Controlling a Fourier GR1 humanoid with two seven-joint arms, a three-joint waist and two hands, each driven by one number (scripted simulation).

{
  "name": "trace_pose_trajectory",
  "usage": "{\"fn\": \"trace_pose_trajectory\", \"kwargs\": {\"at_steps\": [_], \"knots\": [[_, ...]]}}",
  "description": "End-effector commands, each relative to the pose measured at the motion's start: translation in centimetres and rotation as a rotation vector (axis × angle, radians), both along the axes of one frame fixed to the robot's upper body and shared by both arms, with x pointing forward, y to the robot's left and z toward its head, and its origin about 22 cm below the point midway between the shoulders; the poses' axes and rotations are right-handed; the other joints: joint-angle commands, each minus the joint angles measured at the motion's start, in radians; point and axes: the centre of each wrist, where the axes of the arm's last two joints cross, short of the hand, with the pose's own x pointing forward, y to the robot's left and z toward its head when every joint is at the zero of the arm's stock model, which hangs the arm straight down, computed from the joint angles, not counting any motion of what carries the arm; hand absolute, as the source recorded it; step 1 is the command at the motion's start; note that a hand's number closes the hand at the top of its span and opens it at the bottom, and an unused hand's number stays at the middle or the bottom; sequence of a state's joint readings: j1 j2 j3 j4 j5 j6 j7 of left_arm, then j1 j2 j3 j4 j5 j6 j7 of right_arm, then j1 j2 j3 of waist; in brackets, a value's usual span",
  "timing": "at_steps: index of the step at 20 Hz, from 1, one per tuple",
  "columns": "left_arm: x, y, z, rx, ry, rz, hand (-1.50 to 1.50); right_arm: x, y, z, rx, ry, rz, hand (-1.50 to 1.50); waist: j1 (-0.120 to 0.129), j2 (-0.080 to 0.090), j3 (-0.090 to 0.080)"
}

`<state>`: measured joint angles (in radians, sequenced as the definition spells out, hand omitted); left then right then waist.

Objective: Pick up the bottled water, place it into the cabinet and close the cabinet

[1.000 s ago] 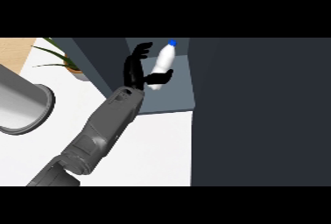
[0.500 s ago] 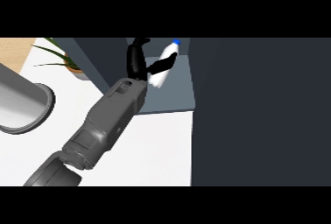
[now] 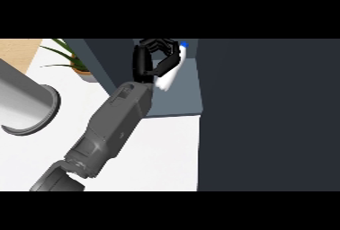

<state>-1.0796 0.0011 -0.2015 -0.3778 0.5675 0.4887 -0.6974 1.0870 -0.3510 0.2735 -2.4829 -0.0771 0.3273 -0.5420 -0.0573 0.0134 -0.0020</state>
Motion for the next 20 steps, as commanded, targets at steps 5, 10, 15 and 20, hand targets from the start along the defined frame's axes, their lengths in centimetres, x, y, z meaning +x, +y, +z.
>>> {"fn": "trace_pose_trajectory", "kwargs": {"at_steps": [5,10,15,20], "knots": [[-2.2,-1.4,-0.7,-0.098,0.036,-0.191,1.5,0.0,1.2,3.7,0.025,-0.044,-0.012,-1.5,0.029,-0.018,0.0],[-5.5,-2.3,-2.6,-0.241,0.086,-0.373,-1.5,-0.2,1.5,2.3,0.009,-0.035,-0.011,-1.5,0.023,-0.025,0.0],[-10.8,-3.5,-4.9,-0.338,0.15,-0.522,-1.5,-0.1,1.9,3.6,0.012,-0.038,-0.025,-1.5,0.055,-0.023,-0.001],[-15.4,-2.0,-6.9,-0.306,0.141,-0.478,-1.5,-0.6,2.4,4.9,-0.007,-0.041,-0.067,-1.5,0.077,-0.028,-0.001]]}}
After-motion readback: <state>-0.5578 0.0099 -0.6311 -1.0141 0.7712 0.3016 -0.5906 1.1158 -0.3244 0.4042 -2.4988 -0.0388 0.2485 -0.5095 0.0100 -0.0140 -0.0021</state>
